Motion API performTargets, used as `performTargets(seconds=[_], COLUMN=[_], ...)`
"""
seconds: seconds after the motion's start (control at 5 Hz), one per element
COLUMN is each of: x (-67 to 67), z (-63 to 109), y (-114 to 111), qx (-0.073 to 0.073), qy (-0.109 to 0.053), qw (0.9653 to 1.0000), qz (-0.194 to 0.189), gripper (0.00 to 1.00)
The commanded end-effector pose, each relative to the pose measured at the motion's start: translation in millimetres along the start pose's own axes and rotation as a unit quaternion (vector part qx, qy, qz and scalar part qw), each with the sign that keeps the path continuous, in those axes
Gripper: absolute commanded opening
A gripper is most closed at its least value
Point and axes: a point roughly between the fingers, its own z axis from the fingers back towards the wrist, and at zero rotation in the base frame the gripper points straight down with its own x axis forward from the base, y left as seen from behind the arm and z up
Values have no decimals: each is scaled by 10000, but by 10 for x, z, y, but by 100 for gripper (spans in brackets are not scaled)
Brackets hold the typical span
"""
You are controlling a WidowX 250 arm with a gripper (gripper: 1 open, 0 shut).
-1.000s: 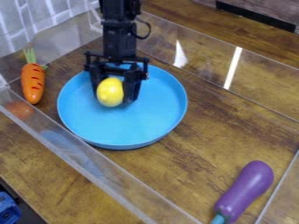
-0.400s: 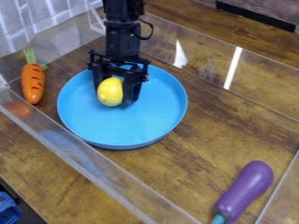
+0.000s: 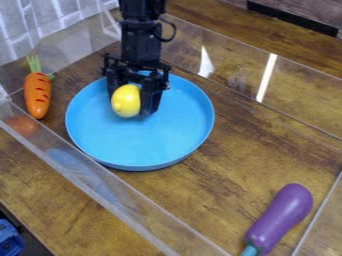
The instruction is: Put the lemon on the blue tray
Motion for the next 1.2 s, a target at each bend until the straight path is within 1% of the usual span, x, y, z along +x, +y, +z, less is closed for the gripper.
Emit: performTargets(seconds=[0.0, 0.2, 0.4, 1.0], x=[-87, -96, -101, -202], z=[230, 310, 405, 214], y=[104, 109, 99, -273], qx=[72, 63, 53, 90], qy=[-258, -227, -228, -204], qw=[9996, 9996, 9995, 9980], qz=[-127, -169, -225, -593], gripper=[100, 100, 100, 100])
